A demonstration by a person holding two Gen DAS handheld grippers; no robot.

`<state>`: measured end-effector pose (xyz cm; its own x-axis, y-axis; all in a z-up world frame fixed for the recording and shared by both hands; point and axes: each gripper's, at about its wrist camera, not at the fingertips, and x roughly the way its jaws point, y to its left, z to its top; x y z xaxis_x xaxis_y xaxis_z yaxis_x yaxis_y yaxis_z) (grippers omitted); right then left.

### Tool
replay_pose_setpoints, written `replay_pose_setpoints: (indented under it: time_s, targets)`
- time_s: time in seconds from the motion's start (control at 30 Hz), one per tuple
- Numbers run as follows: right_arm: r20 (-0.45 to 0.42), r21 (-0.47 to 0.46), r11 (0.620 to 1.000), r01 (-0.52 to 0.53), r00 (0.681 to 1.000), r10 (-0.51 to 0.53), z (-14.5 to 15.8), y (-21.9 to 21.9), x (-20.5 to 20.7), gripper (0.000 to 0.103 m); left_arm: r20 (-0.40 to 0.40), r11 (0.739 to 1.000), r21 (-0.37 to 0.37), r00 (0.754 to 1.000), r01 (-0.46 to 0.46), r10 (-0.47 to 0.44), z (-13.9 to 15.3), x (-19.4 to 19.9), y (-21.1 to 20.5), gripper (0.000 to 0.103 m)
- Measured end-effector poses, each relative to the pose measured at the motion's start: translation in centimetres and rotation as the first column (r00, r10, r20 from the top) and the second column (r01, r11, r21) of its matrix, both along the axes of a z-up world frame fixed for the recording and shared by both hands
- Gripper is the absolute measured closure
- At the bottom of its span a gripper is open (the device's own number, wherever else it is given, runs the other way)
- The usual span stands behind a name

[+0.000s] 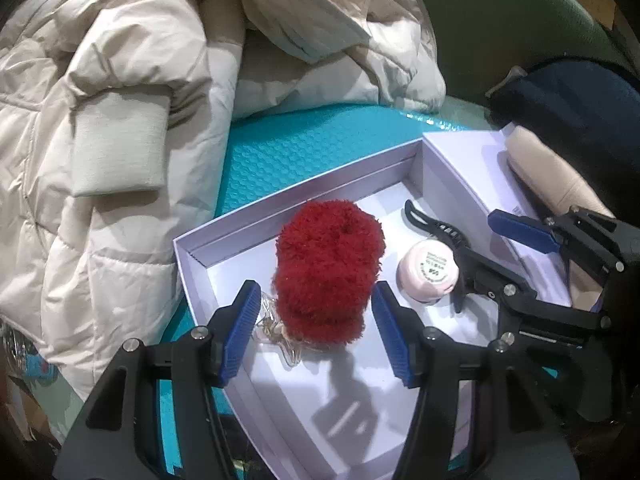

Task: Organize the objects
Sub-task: 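Release the red scrunchie from the left tool while the right tool releases the claw clip, then withdraw both open tools from the box toward the gingham scrunchie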

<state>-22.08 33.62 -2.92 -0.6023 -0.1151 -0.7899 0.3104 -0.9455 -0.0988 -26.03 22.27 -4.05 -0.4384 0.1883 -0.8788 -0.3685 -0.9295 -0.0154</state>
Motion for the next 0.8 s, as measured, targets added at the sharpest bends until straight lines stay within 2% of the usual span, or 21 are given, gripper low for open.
replay_pose_setpoints:
  time_s: [0.1,0.4,0.57,0.8]
  targets:
    - [-0.019,-0.003,1.000,-0.001,1.000,0.001,1.0,0.1,0.5,0.066,0.006,0.999,0.034,1.000,-0.013,0.013,1.0,0.4,-0.5,0.047]
    - [-0.076,-0.011,1.000,-0.003,0.997,0.002,4.0,0.2,2.6,0.066,-0.043,0.999,0.027,0.999,-0.018,0.019,4.6,2.9,-1.1,0.047]
    - [-0.099,-0.018,1.000,-0.005,0.995,0.003,5.3,0.4,3.8,0.066,-0.075,0.999,0.036,0.997,-0.020,0.023,6.7,4.8,-1.4,0.043]
    - [-0.120,-0.023,1.000,-0.003,0.993,0.000,6.7,0.7,6.4,0.066,-0.096,0.999,0.050,0.995,-0.020,0.024,8.6,7.5,-1.9,0.042]
